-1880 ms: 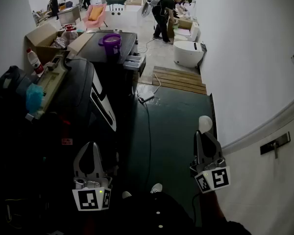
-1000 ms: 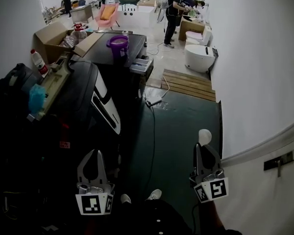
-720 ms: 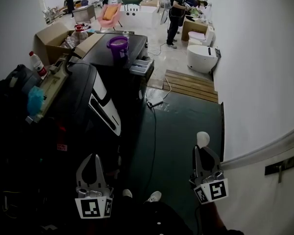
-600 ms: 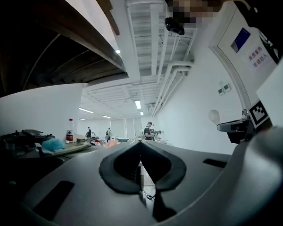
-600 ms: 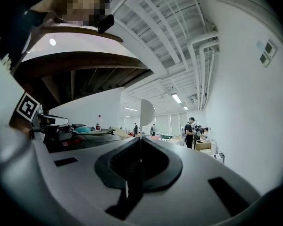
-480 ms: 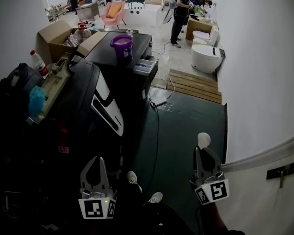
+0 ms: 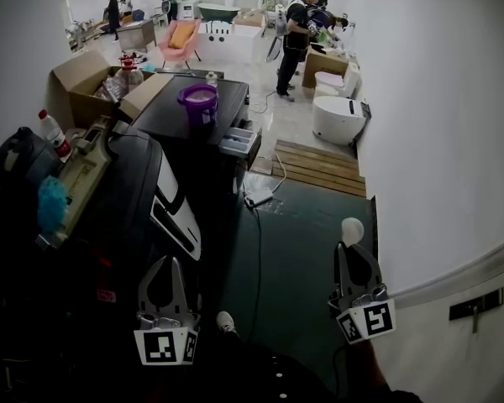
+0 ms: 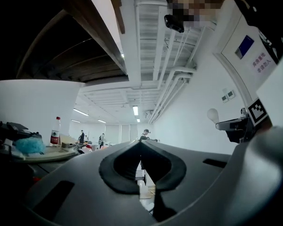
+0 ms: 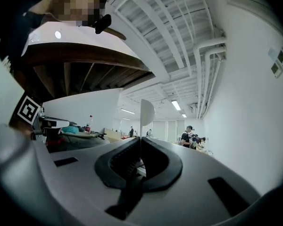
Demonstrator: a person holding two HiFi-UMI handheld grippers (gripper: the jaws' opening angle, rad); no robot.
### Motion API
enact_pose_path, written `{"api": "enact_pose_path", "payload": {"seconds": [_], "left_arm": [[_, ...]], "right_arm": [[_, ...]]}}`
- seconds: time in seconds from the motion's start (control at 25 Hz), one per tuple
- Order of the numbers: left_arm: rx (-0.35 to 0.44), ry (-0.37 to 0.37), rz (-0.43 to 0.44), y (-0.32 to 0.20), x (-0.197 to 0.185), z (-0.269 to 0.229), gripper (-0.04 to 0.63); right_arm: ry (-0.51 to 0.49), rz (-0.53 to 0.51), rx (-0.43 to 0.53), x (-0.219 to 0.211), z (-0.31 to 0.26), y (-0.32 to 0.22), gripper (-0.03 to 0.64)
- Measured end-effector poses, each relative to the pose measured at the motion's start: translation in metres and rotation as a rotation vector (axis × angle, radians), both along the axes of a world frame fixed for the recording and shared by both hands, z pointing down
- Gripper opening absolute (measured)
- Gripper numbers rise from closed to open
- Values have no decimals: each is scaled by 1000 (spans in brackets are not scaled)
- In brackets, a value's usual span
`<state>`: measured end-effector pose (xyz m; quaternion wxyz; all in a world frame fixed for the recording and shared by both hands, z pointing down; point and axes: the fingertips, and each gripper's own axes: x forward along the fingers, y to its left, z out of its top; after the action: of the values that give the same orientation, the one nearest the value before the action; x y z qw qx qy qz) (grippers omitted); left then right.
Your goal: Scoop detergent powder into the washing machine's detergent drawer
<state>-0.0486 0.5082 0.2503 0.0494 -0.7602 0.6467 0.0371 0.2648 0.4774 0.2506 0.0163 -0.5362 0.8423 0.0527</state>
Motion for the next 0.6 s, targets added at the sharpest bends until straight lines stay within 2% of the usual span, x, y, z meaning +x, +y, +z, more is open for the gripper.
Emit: {"api": "enact_pose_path", "payload": {"seconds": [0.6], "left_arm": [[16, 26, 37, -95, -30, 0, 14]], "right_arm": [[9, 27, 30, -38, -5, -87, 32]]}}
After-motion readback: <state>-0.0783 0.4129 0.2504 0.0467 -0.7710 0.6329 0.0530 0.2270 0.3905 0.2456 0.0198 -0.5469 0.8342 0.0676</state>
